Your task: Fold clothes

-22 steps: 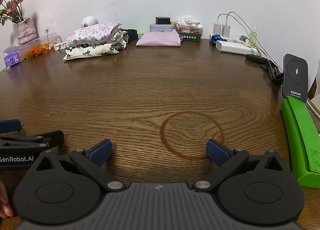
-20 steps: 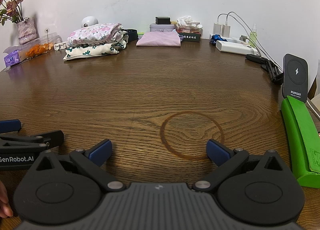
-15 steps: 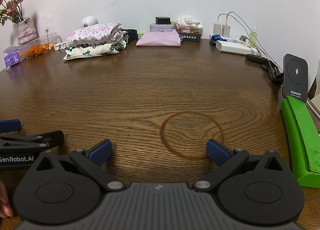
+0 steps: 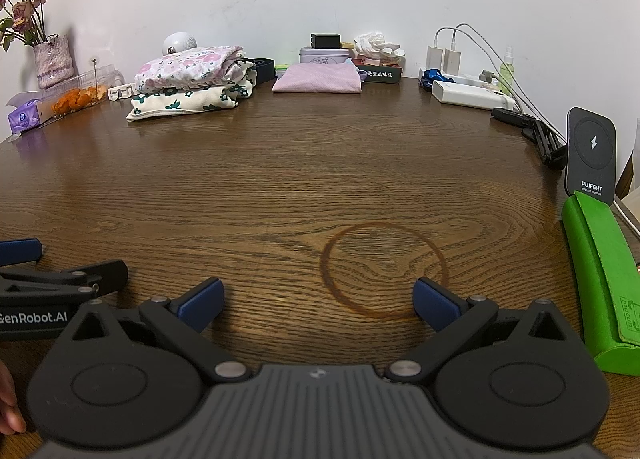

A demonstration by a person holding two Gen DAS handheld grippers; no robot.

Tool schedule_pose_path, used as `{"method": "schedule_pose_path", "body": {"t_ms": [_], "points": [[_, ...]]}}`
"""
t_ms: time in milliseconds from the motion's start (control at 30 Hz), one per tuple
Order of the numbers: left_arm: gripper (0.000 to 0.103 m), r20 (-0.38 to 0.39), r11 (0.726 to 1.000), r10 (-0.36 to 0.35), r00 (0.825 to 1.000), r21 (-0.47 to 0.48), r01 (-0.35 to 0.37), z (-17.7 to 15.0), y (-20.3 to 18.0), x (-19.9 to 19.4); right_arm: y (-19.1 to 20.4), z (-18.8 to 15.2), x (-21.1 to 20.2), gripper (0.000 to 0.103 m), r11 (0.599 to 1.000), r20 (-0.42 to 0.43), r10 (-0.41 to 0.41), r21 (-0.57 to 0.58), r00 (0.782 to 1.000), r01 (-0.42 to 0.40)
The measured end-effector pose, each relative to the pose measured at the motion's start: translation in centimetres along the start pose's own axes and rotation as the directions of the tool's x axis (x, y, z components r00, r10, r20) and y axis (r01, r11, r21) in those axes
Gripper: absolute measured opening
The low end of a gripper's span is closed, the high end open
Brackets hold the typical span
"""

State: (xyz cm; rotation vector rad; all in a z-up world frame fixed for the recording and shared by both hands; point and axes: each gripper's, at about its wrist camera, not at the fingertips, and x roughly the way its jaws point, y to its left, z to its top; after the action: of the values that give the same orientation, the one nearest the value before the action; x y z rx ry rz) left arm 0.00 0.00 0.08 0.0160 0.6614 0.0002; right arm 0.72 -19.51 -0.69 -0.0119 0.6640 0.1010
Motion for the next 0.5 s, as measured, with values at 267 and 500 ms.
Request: {"method": "schedule_pose_path", "body": {"t_ms": [267, 500], "points": [[0.103, -0.001, 1.000, 0.004, 1.000, 0.003, -0.004, 0.32, -0.02, 0.20, 0.30, 0.06, 0.01, 0.102, 1.000, -0.002, -0.010, -0.002, 1.000, 0.010], [0.103, 0.000, 1.000, 0.020, 1.000, -0.005, -0.020, 0.12, -0.04, -0.05, 0.42, 0.26, 0.17, 0.102, 1.000, -0.011, -0.008, -0.006, 1.000, 0.008]]}}
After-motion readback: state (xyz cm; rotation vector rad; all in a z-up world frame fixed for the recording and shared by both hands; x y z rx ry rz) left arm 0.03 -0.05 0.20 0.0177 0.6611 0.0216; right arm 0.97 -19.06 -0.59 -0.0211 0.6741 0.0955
